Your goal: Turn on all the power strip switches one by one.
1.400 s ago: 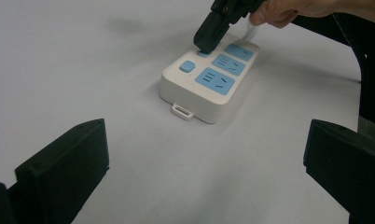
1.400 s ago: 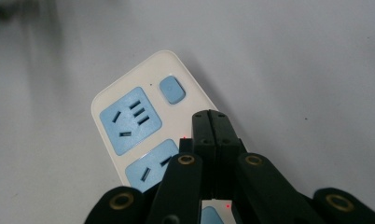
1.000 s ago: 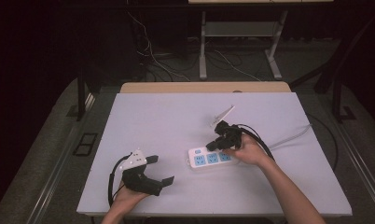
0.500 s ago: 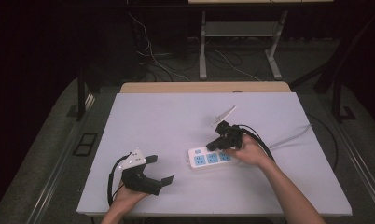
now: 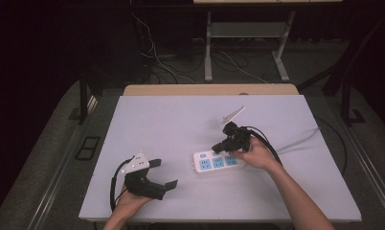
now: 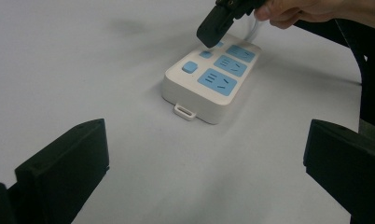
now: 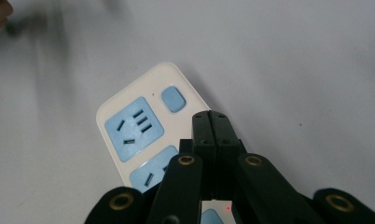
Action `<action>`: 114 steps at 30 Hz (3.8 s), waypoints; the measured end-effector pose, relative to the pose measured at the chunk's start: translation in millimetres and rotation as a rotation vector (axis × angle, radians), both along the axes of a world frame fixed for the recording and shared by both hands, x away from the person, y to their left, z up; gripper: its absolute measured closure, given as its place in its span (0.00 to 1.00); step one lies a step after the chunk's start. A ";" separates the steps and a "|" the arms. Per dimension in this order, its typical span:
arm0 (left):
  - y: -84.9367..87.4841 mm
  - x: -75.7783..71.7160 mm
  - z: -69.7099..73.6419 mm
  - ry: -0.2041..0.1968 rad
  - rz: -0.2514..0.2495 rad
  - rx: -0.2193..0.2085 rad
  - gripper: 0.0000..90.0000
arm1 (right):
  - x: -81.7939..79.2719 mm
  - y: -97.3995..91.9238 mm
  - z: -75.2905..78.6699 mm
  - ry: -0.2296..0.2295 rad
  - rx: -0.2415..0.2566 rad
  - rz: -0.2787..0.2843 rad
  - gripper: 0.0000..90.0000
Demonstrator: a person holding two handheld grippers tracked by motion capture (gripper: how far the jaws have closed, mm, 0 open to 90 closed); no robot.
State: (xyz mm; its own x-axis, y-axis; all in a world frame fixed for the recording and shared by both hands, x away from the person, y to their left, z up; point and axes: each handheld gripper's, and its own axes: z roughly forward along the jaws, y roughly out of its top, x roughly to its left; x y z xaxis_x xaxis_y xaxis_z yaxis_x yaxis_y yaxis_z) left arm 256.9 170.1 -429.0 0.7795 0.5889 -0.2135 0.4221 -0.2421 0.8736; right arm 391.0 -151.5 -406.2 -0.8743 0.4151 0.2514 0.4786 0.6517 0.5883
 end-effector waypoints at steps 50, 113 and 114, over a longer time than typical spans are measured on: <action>0.2 -0.6 0.8 -0.004 -0.005 0.001 0.00 | -0.1 45.2 -4.8 0.002 -0.026 0.108 1.00; -3.6 -1.5 -0.1 0.003 -0.006 -0.008 0.00 | -28.9 -24.1 29.4 -0.115 0.079 -0.119 0.40; -3.8 -1.5 0.0 0.003 -0.006 -0.008 0.00 | -30.9 -28.3 30.2 -0.111 0.080 -0.138 0.37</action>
